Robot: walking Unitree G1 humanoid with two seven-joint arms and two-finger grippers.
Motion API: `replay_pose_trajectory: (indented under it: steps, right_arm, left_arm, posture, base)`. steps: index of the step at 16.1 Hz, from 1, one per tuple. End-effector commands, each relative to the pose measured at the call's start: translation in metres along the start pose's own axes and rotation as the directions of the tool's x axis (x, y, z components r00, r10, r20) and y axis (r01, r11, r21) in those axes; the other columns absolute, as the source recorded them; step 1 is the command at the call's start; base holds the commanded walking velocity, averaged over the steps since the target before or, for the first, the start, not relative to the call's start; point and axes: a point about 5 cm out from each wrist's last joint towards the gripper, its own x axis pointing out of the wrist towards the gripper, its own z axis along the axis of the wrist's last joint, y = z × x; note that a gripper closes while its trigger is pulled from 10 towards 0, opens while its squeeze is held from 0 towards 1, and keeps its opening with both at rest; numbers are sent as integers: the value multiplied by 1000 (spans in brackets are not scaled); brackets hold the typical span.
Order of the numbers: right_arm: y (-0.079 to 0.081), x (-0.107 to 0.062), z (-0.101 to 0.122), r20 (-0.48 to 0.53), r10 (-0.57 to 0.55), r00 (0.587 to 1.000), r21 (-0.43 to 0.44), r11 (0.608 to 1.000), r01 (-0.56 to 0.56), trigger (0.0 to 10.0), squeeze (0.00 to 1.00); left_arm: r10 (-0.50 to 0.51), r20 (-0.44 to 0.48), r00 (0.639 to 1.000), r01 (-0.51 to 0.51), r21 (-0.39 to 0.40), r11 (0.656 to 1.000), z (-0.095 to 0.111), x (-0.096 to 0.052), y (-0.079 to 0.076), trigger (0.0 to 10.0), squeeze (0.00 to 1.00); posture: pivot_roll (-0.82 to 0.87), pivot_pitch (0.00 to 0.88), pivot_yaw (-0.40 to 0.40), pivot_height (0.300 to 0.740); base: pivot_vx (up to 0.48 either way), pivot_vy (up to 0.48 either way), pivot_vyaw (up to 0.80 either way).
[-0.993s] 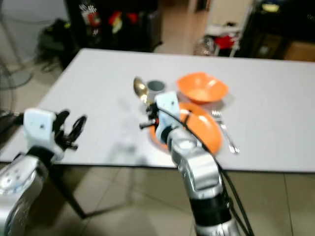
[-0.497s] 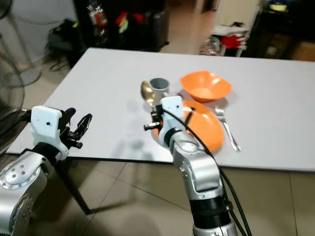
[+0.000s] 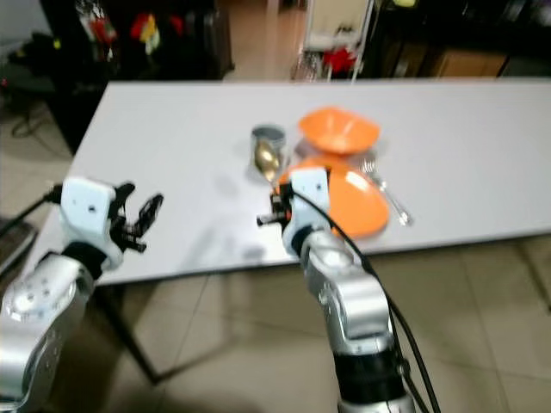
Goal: Setting the table
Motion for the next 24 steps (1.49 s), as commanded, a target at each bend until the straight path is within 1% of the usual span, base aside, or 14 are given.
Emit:
replay_pose_trajectory:
  steps: [1,4,6,8,9,12,13,15,16,17,19,21,22,24]
  right_arm:
    - [-5,0,7,27,-15,1000,-10,1000,15,10000,0]
    - [-7,2,7,13,-12,1000,-24,1000,12,10000,0]
    - [-9,7,3,-40,0,999,-64,998,-3,10000,0]
    - [-9,16,1,-83,22,996,-71,997,-28,10000,0]
    - [-9,25,4,-82,28,996,-98,995,-36,10000,0]
    - [-8,34,14,-60,39,997,-102,994,-45,10000,0]
    - [-8,33,17,-48,39,998,-90,995,-43,10000,0]
    - [-11,24,16,-9,26,1000,-61,998,-26,10000,0]
    - [-11,21,17,12,19,1000,-60,998,-18,10000,0]
    - [-11,14,18,50,16,999,-54,998,-13,10000,0]
    - [-8,9,19,72,26,997,-47,999,-23,10000,0]
    - [-7,9,18,64,35,997,-66,997,-31,10000,0]
    - [-7,9,18,59,35,998,-95,995,-29,10000,0]
    - [-6,9,18,51,37,998,-117,993,-31,10000,0]
  left_arm:
    - [-9,13,1000,9,-13,1000,3,0,-2,10000,0]
    - [-14,10,1000,15,-12,1000,3,0,-5,10000,0]
    - [-30,5,1000,30,-9,999,3,0,-7,10000,0]
    - [-54,1,999,54,0,999,4,2,-9,10000,0]
    - [-62,-2,998,62,6,998,5,2,-10,10000,0]
    - [-46,-2,999,46,-7,999,6,3,-9,10000,0]
    - [-31,3,1000,31,-6,999,7,2,-8,10000,0]
    - [11,33,999,-10,-21,1000,9,3,-6,10000,0]
    - [21,43,999,-19,-36,999,10,3,-5,10000,0]
    - [32,59,998,-28,-57,998,12,3,-6,10000,0]
    - [23,58,998,-19,-63,998,12,4,-9,10000,0]
    - [23,60,998,-19,-63,998,12,6,-9,10000,0]
    - [24,61,998,-20,-63,998,13,5,-9,10000,0]
    - [27,61,998,-23,-59,998,12,4,-8,10000,0]
  posture:
    - [-64,0,10,740]
    - [-65,0,8,740]
    - [-66,0,8,740]
    - [-70,6,15,740]
    - [-65,12,15,740]
    - [-62,14,12,740]
    - [-50,19,0,740]
    - [-57,24,2,740]
    - [-59,24,2,740]
    - [-64,27,6,740]
    - [-74,31,11,740]
    - [-76,32,12,740]
    - [-73,31,9,740]
    - [-70,31,6,740]
  base:
    - [0,0,0]
    - [0,0,0]
    - [0,0,0]
    - [0,0,0]
    - [0,0,0]
    - [0,0,0]
    - [0,0,0]
    - [0,0,0]
    - [0,0,0]
    - [0,0,0]
    - [129,0,0]
    - [294,0,0]
    - [315,0,594]
    - [326,0,800]
